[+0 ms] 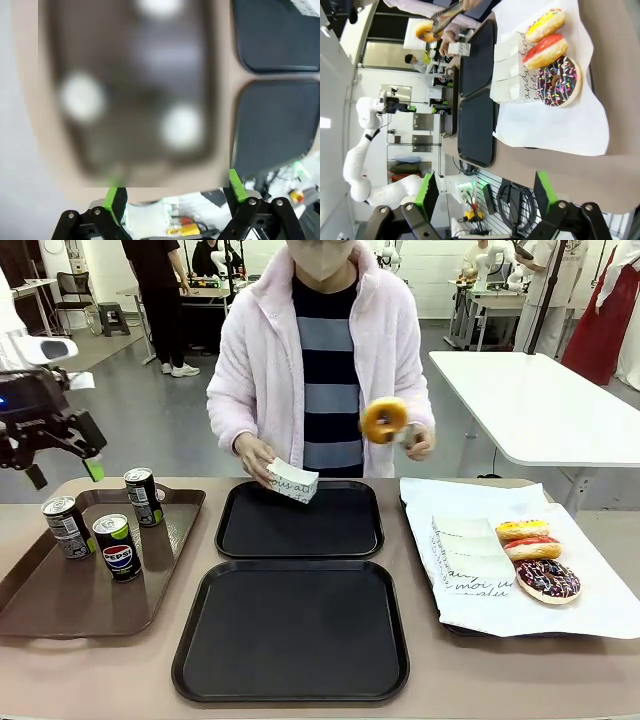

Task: Set up donuts and drinks on trays.
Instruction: Pick up one Pepsi coke and place it on the Flat Tray.

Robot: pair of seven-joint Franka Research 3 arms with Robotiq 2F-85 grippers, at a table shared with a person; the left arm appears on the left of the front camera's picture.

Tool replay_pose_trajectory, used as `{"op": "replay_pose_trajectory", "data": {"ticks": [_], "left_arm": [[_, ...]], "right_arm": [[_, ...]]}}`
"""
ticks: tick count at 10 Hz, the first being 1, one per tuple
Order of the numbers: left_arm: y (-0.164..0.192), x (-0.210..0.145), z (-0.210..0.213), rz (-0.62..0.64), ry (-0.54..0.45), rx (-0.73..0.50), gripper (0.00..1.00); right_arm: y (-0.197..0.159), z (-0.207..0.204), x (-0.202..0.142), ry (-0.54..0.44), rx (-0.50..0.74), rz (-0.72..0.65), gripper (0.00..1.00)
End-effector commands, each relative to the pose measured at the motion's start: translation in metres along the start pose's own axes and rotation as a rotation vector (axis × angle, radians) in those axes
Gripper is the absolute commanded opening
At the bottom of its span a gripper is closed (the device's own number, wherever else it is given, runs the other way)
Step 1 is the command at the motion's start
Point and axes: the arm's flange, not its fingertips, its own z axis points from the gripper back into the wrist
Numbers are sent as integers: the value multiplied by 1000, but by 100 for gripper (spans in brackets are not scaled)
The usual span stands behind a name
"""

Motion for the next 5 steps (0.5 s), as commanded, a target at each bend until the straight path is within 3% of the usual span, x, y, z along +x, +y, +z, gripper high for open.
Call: {"op": "replay_pose_trajectory", "data": {"ticks": [1, 3, 4, 5], "left_arm": [[-3, 9, -16, 13, -78, 57, 100], [-9, 6, -26, -76, -126, 76, 100], [-11, -2, -23, -103, -130, 29, 100], [-8, 15, -20, -45, -93, 56, 100]], "right_arm": [[-2, 0, 0, -6, 16, 12, 100], [-2, 0, 0, -6, 16, 12, 100], [-2, 0, 0, -6, 16, 12, 100], [-2, 0, 0, -6, 16, 12, 100]]}}
